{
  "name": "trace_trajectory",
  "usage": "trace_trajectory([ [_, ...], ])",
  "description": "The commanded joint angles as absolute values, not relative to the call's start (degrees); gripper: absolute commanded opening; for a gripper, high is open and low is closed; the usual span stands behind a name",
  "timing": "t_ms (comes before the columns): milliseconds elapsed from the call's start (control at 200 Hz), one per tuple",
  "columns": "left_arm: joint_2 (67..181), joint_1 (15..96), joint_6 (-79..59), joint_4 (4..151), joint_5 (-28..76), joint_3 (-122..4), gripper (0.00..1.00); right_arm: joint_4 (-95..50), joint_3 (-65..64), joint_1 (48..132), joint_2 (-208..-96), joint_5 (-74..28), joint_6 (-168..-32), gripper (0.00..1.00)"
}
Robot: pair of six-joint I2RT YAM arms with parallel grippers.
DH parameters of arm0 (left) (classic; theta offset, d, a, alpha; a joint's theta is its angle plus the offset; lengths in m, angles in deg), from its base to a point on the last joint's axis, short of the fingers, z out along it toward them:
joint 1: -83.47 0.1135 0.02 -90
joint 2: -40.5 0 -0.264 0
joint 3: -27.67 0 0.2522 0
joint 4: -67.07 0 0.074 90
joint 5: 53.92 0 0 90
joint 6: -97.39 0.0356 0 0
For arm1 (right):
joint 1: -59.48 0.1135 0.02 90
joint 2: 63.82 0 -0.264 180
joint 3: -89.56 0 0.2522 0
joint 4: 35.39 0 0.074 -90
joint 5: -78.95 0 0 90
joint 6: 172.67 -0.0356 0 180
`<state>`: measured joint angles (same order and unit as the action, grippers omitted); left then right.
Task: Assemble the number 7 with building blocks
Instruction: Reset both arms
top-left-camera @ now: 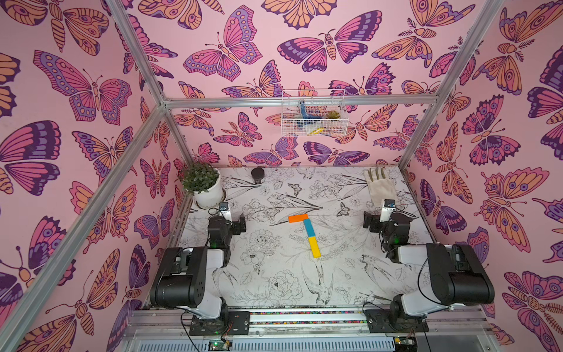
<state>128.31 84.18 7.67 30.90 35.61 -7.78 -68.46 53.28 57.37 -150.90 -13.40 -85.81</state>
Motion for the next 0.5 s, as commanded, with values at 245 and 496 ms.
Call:
trace_trajectory([
  [245, 128.6, 84.0, 8.5, 29.5, 34.9, -7.2, 1.0, -68.3, 52.6, 57.7, -150.3, -12.6, -85.7, 0.99],
  [496, 128.6, 84.0, 8.4, 29.5, 34.9, -7.2, 1.0, -68.6, 52.8, 57.7, -150.3, -11.4, -86.1, 0.99],
])
